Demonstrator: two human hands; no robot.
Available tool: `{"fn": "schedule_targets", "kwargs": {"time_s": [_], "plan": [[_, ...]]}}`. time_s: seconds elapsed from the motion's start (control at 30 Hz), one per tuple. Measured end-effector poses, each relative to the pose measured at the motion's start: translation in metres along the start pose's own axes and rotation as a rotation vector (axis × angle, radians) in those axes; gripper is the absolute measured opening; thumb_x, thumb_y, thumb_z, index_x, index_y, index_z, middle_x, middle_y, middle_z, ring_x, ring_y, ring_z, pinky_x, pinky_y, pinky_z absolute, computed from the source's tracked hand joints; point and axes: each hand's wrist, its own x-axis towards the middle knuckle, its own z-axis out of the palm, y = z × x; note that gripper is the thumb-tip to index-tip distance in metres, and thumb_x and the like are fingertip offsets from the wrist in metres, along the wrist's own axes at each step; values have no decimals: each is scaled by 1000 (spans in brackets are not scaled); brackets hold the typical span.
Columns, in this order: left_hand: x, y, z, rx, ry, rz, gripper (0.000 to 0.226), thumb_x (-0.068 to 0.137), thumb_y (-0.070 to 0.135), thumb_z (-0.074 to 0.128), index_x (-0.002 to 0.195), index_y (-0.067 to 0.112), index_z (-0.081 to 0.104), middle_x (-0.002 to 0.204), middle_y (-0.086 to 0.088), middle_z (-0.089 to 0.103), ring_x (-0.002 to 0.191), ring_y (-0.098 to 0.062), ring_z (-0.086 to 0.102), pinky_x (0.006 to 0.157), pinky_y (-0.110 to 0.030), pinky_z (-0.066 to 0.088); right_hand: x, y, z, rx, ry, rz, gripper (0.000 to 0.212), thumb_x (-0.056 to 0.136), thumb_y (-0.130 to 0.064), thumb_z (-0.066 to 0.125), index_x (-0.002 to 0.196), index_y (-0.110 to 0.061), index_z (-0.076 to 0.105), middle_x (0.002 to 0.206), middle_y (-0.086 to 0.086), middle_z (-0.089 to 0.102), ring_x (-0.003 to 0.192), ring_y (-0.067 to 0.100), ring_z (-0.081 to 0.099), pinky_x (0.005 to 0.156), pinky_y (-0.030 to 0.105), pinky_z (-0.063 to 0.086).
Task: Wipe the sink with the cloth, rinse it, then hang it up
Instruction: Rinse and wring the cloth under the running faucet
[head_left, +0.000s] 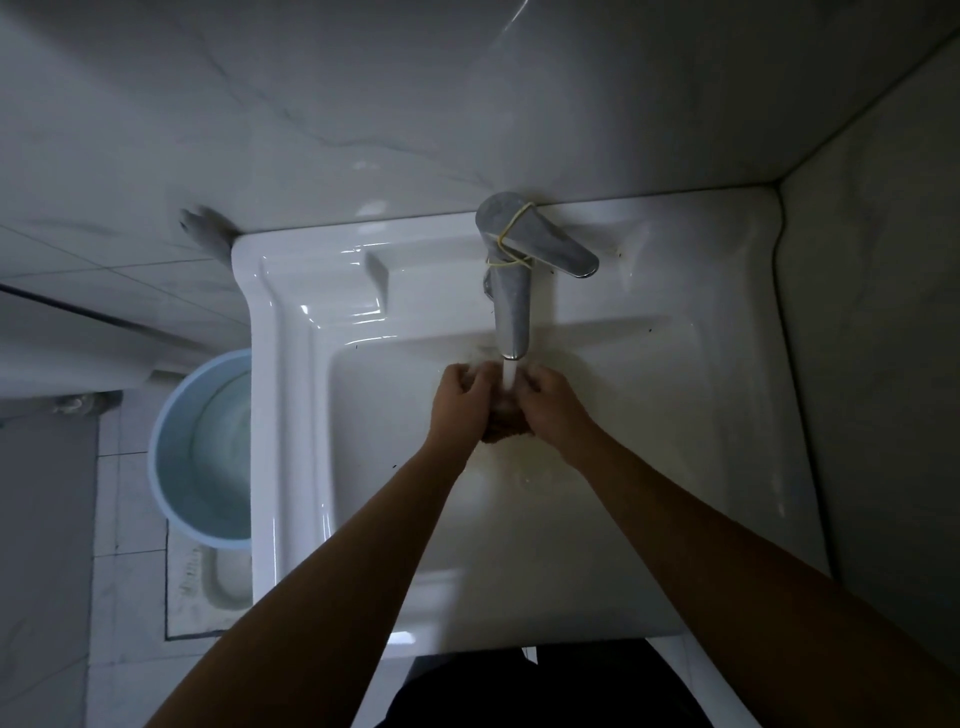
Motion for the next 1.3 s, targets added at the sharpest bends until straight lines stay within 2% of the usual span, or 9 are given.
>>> {"fn": "schedule_targets", "kwargs": {"time_s": [0.2,0.37,0.47,0.57,0.67,0.83,1.03,1.13,1.3], "plan": [[0,6,8,190,1,111,18,105,26,46,104,12,56,82,-2,59,58,-8,60,43,-19,46,19,-37,1,-342,-177,145,23,86,-35,72,80,-17,59,78,11,67,59,22,65,45,22,52],[-8,4,9,73,70,130,40,99,43,45,79,16,66,75,-14,72,71,-32,74,68,-50,64,9,-29,5,-367,31,1,26,100,-33,51,107,-9,60,103,14,66,90,30,67,78,39,59],[-7,2,5,103,50,141,42,97,41,49,73,11,67,71,-16,70,68,-31,72,69,-48,62,3,-22,8,-25,90,134,33,99,-38,52,105,-7,61,92,10,66,81,26,66,73,39,59],[-8,0,2,9,-2,66,60,90,59,53,82,2,70,79,-25,72,72,-41,74,64,-55,63,2,-20,7,49,88,141,40,101,-40,49,105,-4,66,87,4,65,84,23,64,71,31,56],[-10,1,-1,-46,14,-6,44,99,51,53,94,10,68,87,-18,72,71,-31,73,51,-35,58,-6,-21,3,49,69,94,35,102,-40,44,108,-15,67,95,6,67,81,21,62,70,31,53],[-4,7,-14,-344,-134,-321,46,100,54,50,125,18,59,118,-12,68,108,-30,68,82,-43,61,-15,-8,-7,141,-32,-7,28,92,-42,61,114,-27,71,114,1,70,105,20,66,90,41,58],[-8,8,-5,-354,-95,-140,28,101,22,50,118,10,67,117,-24,71,95,-36,71,75,-46,62,-23,-5,-4,137,44,-102,37,88,-15,65,124,-19,65,107,2,71,82,9,68,60,13,53],[-9,9,-6,-388,-59,-106,33,88,0,50,116,6,65,111,-24,70,98,-40,67,85,-57,59,-21,-8,-2,364,53,204,40,89,-24,63,128,-19,59,116,8,68,99,26,70,85,37,60],[-16,10,-11,-133,-86,74,48,83,-11,50,114,22,63,106,-1,64,93,-18,62,66,-25,52,-17,1,-5,766,-116,338,29,93,-23,58,115,-8,70,115,18,71,108,35,68,93,53,55]]}}
